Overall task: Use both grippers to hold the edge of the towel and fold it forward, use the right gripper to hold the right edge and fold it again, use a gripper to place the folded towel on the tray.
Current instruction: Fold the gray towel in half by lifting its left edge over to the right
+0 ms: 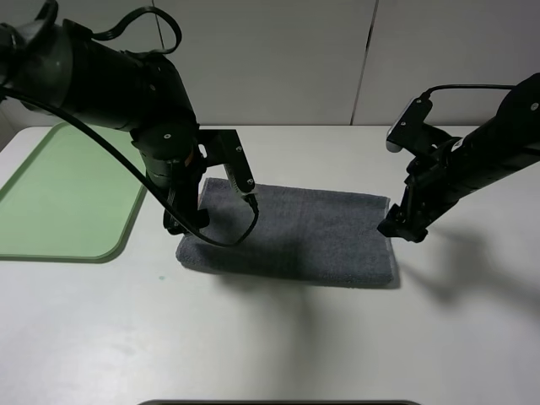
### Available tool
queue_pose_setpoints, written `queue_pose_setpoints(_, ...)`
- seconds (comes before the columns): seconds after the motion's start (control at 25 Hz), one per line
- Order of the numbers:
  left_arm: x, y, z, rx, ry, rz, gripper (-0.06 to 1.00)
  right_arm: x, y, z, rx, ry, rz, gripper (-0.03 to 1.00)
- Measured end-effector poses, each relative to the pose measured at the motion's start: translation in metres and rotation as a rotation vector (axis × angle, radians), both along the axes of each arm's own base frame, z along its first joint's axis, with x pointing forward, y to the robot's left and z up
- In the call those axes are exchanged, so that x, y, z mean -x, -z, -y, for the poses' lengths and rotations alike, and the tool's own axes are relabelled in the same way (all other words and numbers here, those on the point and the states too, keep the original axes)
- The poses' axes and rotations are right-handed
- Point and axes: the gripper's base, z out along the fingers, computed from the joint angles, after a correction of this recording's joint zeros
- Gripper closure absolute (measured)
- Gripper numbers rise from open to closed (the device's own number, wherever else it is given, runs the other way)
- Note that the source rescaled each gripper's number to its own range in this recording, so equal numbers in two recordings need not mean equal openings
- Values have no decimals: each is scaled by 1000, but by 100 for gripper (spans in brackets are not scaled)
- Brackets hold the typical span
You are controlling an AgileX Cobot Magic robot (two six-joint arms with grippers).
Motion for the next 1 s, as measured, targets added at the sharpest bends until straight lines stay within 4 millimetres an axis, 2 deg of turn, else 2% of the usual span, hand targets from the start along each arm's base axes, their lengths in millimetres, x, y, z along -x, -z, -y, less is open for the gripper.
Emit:
queue_pose_setpoints(0.68, 0, 0, 0, 3, -8, 4, -6, 0, 0, 0, -4, 8, 2, -3)
queue_pose_setpoints(1.0, 0, 0, 0, 7, -18, 6, -6, 2, -1, 0, -42, 76, -29, -3)
